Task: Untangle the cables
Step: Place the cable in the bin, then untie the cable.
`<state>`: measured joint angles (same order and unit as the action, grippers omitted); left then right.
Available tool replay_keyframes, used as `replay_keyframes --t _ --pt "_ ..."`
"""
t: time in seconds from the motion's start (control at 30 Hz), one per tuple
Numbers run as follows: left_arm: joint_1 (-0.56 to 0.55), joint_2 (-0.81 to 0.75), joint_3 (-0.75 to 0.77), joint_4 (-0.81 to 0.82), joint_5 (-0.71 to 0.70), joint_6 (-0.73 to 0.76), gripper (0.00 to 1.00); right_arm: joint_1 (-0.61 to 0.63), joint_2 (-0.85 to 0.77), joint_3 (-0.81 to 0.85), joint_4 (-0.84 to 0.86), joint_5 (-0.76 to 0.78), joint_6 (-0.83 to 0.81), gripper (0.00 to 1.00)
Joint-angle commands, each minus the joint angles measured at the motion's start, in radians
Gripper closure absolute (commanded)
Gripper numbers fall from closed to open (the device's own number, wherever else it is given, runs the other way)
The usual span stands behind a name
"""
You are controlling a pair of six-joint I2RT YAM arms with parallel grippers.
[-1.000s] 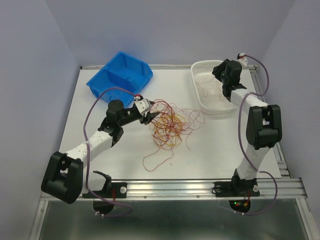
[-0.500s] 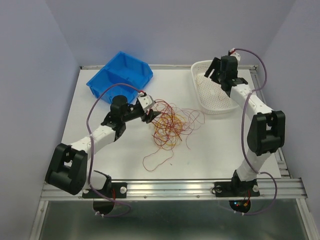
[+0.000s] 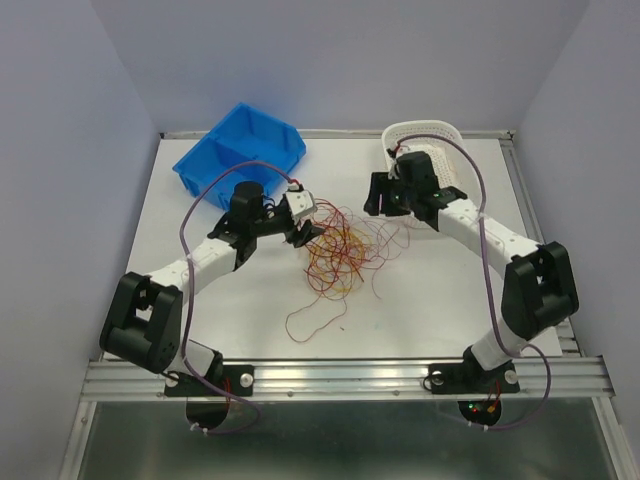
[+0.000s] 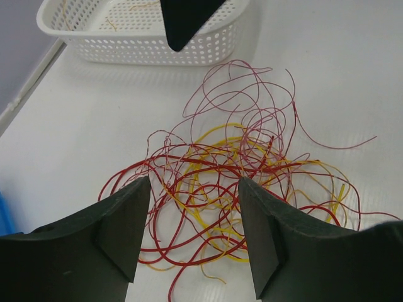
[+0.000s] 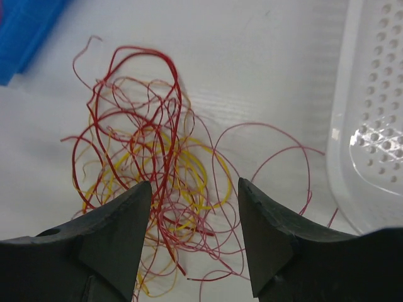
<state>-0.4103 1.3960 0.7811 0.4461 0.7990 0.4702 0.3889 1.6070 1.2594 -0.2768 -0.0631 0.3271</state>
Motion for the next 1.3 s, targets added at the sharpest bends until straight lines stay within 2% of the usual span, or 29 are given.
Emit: replay_keyframes --t 0.0,0.33,0.53,0.7,0.73,0.8,0.87,1.07,1.27 --pt "0.001 0.032 0.066 -0.053 0.032 0.056 0.32 0.048 -0.004 -0.074 -0.028 -0.001 -0.063 0.37" --pt "0.001 0.012 0.056 -0.064 0.006 0.074 0.32 0.071 0.132 -0.035 -0.055 0.176 -0.077 0.38" --pt "0.001 0.024 0.056 -0.066 0.009 0.081 0.32 0.073 0.177 -0.017 -0.056 0.192 -0.077 0.47" --pt "0.001 0.04 0.061 -0.064 0.02 0.081 0.33 0.071 0.146 -0.028 -0.053 0.166 -0.077 0.67" --pt "0.001 0.043 0.061 -0.064 0.022 0.079 0.33 0.071 0.14 -0.029 -0.053 0.163 -0.077 0.78" --pt "0.001 0.046 0.063 -0.064 0.02 0.077 0.33 0.071 0.123 -0.032 -0.05 0.146 -0.079 0.92" --pt "0.001 0.044 0.064 -0.066 0.022 0.079 0.33 0.071 0.116 -0.035 -0.047 0.117 -0.082 1.0" --pt "0.001 0.043 0.064 -0.067 0.019 0.076 0.33 0.071 0.007 -0.042 -0.016 0.088 -0.08 0.99" --pt "0.001 0.032 0.064 -0.069 0.014 0.073 0.33 0.073 -0.18 0.037 -0.001 0.017 -0.079 0.99"
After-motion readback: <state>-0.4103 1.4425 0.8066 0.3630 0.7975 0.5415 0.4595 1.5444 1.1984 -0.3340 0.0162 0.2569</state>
